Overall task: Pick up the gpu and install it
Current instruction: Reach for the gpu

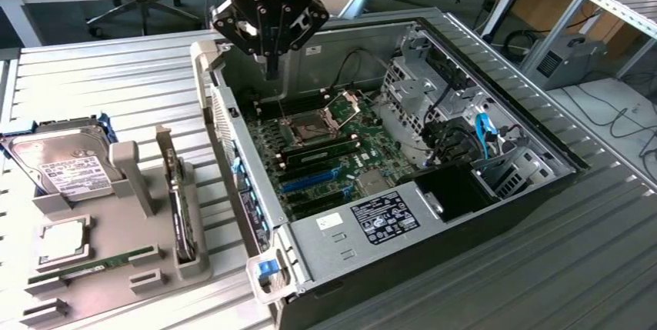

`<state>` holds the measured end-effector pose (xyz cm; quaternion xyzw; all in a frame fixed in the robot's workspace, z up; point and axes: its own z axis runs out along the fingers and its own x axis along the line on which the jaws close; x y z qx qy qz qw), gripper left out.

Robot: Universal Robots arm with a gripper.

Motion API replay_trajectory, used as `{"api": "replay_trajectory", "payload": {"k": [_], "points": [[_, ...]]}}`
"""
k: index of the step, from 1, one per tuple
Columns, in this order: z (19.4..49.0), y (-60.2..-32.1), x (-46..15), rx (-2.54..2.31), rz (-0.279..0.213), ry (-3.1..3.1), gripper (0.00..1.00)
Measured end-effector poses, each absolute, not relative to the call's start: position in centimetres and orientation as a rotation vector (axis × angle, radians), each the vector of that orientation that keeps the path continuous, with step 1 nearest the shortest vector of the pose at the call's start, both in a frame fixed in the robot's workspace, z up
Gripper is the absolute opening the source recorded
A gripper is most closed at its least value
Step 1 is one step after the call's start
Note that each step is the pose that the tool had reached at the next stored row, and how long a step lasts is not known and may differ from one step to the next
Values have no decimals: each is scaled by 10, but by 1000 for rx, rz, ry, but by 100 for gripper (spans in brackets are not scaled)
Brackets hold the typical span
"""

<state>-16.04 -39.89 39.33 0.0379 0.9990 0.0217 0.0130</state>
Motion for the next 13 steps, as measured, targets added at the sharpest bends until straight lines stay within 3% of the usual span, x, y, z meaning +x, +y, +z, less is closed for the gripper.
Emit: {"api": "replay_trajectory", "payload": {"k": [13], "points": [[393, -399, -166, 118, 68, 3112, 11]]}}
